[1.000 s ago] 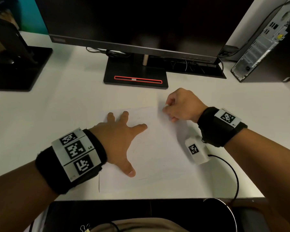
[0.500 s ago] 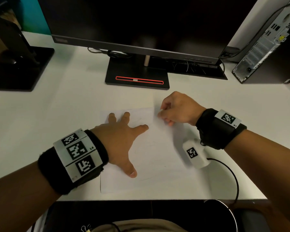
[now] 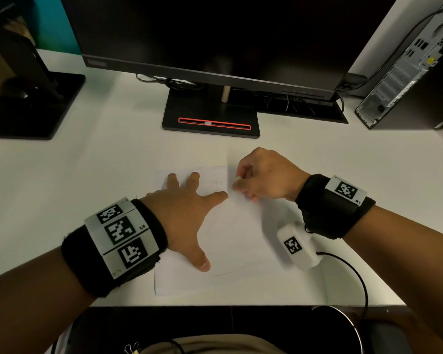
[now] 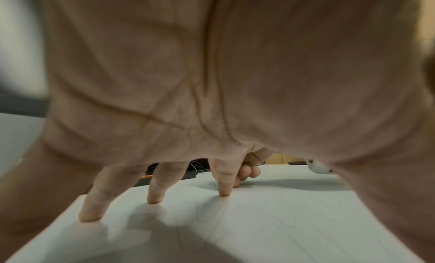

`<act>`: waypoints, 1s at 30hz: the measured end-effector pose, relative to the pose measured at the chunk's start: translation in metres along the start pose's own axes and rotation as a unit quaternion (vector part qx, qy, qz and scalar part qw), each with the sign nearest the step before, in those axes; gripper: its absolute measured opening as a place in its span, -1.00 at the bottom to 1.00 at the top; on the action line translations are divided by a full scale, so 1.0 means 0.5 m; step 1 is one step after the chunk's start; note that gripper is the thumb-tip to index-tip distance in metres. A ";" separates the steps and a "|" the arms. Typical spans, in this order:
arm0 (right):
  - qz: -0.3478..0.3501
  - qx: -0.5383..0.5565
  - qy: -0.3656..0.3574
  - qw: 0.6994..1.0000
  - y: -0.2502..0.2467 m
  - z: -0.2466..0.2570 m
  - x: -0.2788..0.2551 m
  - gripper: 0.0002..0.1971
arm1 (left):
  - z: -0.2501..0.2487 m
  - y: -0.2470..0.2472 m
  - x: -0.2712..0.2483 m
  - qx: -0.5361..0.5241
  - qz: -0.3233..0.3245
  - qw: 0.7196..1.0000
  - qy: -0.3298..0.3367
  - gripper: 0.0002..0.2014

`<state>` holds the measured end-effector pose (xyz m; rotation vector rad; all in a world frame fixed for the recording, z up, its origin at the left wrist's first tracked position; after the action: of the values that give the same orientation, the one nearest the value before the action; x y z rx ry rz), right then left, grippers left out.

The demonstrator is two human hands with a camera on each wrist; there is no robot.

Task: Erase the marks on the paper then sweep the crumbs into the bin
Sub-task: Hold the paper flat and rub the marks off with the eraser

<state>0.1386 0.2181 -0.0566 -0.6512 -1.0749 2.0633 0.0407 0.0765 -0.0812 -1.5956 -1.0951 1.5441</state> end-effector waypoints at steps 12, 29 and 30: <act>-0.057 -0.018 -0.006 0.998 -0.026 -0.010 0.008 -0.87 | 0.001 0.004 0.001 -0.004 0.010 1.000 -0.005 0.34; -0.043 -0.081 -0.065 0.994 -0.039 0.001 0.003 -0.84 | 0.003 0.007 -0.004 -0.013 0.026 1.000 -0.011 0.34; -0.061 -0.084 -0.066 0.992 -0.046 -0.001 0.005 -0.85 | 0.003 0.007 -0.006 -0.012 0.026 1.000 -0.012 0.35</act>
<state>0.1456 0.2293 -0.0378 -0.5209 -1.3422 1.9467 0.0398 0.0722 -0.0833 -1.6373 -1.0978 1.5930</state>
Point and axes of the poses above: each hand's wrist, its own x-axis towards the middle knuckle, its own y-axis out of the palm, z = x × y, the point moved 8 cm from there along x, towards the middle knuckle, and after that the axes turned 13 degrees about -z, right-handed, at the moved point
